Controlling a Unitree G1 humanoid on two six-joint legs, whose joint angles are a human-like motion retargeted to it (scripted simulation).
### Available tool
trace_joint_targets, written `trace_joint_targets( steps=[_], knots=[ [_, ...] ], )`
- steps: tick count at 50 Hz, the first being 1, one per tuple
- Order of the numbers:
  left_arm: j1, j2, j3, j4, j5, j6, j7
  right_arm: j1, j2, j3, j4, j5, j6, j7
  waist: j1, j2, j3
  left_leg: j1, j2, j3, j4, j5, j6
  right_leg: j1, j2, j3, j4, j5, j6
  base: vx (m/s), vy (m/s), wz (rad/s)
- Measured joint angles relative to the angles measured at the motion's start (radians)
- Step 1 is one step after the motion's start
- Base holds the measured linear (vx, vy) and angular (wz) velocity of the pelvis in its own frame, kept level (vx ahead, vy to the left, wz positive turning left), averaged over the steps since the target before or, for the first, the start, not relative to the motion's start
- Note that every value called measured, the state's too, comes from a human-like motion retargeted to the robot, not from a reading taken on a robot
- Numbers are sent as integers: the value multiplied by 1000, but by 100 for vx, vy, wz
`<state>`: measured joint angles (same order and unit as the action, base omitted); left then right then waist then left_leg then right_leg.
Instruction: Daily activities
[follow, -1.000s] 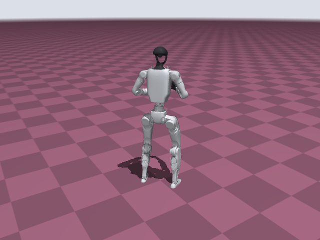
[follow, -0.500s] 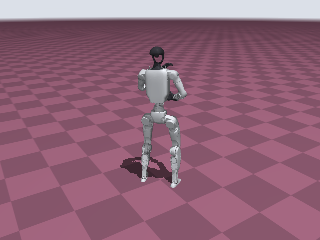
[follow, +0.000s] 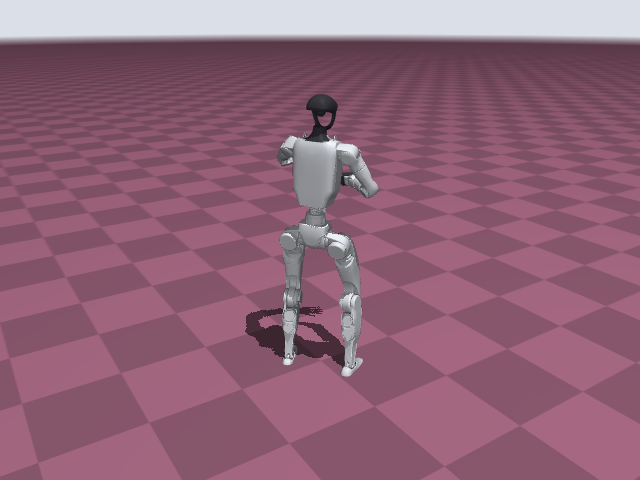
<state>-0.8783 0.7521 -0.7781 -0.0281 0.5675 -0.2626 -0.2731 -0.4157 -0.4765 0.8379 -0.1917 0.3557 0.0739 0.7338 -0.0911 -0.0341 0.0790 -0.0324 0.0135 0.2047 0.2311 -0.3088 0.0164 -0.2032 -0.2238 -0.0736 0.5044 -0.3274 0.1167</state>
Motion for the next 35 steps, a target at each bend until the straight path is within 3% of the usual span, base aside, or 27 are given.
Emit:
trace_joint_targets(
  steps=[5,13,25,35],
  knots=[
    [-36,-7,-108,115,20,4,-86,-23,8,5,-27,-49,-6,-8,-25,11,-6,-14,-5,-1,-17,20,-1,-17,-3,-3,-11,10,-1,0,0,0],
    [5,-123,-220,238,20,-11,-185,-48,30,-29,-73,-107,-12,8,-28,0,1,-43,-9,-14,-38,45,2,-45,-6,-12,-21,21,-9,0,0,0],
    [214,-193,-220,-23,-63,-42,-352,2,67,-160,-15,-223,6,40,49,-7,-1,-100,-3,-22,-27,37,1,-95,-1,-15,-11,23,-3,0,0,0],
    [272,-182,-162,-163,-135,-38,-322,126,111,-278,44,-173,-10,-35,68,20,-12,-137,8,-32,-19,36,-7,-120,6,-29,-21,35,-2,0,0,0]
  ],
)
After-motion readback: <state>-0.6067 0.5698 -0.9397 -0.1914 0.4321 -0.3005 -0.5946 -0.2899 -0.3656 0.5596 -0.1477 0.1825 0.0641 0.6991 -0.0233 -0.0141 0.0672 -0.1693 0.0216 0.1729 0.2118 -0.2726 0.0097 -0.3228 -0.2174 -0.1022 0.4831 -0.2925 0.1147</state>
